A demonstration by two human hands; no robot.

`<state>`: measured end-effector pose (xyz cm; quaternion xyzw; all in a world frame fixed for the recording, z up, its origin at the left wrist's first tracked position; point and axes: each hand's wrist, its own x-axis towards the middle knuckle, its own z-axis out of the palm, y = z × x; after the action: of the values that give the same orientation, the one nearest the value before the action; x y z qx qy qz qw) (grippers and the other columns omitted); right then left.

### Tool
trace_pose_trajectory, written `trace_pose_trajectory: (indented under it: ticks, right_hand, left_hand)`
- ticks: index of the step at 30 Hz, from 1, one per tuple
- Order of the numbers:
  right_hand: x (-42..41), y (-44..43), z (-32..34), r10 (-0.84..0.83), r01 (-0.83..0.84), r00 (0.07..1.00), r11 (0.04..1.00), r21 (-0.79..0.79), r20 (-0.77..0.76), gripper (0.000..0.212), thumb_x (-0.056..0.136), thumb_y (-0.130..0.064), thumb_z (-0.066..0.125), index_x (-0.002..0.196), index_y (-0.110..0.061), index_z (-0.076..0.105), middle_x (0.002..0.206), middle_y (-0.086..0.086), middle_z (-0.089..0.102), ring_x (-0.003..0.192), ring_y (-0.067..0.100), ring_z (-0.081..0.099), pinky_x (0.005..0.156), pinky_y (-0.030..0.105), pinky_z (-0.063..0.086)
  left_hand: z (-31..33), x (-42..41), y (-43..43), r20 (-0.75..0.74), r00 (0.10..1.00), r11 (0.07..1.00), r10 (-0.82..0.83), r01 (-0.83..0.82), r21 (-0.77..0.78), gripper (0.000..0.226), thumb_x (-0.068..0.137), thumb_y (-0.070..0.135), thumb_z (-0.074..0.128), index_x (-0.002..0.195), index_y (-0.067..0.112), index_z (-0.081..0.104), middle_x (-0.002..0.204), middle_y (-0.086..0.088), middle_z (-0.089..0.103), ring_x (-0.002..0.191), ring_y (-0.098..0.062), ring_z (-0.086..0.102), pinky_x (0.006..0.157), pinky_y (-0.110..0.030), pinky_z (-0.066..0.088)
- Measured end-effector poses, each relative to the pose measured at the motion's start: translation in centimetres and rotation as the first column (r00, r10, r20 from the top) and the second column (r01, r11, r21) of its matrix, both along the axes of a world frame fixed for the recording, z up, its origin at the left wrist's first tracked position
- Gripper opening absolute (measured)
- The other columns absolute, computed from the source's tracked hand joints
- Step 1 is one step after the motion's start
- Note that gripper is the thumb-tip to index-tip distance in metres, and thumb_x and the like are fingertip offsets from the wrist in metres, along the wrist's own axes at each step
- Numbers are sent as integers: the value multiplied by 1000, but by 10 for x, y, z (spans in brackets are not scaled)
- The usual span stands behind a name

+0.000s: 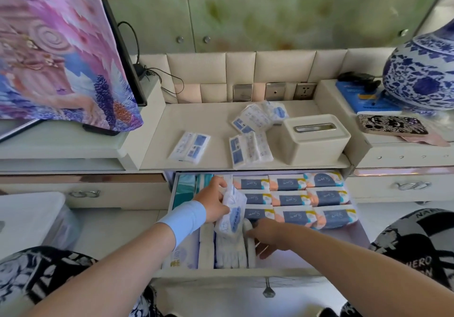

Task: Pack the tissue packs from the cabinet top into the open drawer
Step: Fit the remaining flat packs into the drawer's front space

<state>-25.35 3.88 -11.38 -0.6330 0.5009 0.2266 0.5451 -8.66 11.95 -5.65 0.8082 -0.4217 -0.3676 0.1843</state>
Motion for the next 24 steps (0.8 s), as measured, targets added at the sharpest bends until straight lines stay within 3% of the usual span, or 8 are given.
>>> trace_pose_trajectory:
  ticks: [3,7,12,16,18,20,22,24]
  right_hand:
    - [3,7,0,-12,19,998,991,131,-58,36,99,-38,47,121,-10,52,120,16,63,102,38,67,89,51,56]
    - [4,13,-1,-17,28,999,973,230,-52,40,100,-28,36,130,-5,46,122,16,62,108,38,66,93,49,55]
    - [4,-2,17,75,-75,996,997,10,-42,39,101,-26,39,134,-7,48,110,5,67,83,30,75,82,42,60]
    - [0,-17,43,-140,144,989,982,-121,38,29,101,-24,45,116,-4,59,108,10,68,86,29,74,82,44,60]
    - [-7,-17,56,-304,300,938,953,46,165,34,101,-35,39,119,-11,56,113,13,65,97,33,70,77,47,61]
    - [-16,-17,61,-394,336,884,910,244,251,44,96,-54,42,124,-23,54,119,15,61,107,35,64,72,49,59]
    - [-24,-15,60,-391,306,875,904,299,285,52,89,-63,54,123,-25,58,121,15,64,109,34,64,73,49,59]
    - [-29,-14,57,-382,317,874,916,245,300,47,89,-52,64,120,-17,61,111,17,71,100,31,70,77,50,60]
  left_hand:
    - [-2,0,3,-26,999,998,19,-18,65,74,81,20,68,143,27,29,113,-2,58,103,-27,61,87,-45,56]
    - [-1,-4,2,-55,998,996,-28,33,85,40,80,18,66,118,23,56,111,-1,65,98,-24,65,82,-43,59]
    - [0,-15,-5,-72,997,996,-37,42,78,44,83,17,64,124,25,52,103,3,63,91,-21,64,63,-30,58]
    - [-2,-27,-13,-115,993,998,-36,42,52,60,80,19,62,137,29,44,114,4,61,96,-20,63,72,-35,61]
    - [-2,-36,-18,-151,988,1000,-18,20,14,56,82,18,62,134,30,45,114,3,61,95,-20,63,72,-34,61]
    - [-1,-48,-23,-221,975,999,-13,4,-39,52,82,19,65,129,30,47,113,1,60,95,-21,64,71,-35,62]
    - [-2,-59,-25,-276,960,997,-44,23,-78,47,83,17,66,125,29,48,113,0,61,95,-22,66,73,-37,62]
    - [-3,-68,-26,-395,918,996,-49,16,-87,41,86,9,63,122,26,52,110,-5,64,93,-23,68,74,-37,61]
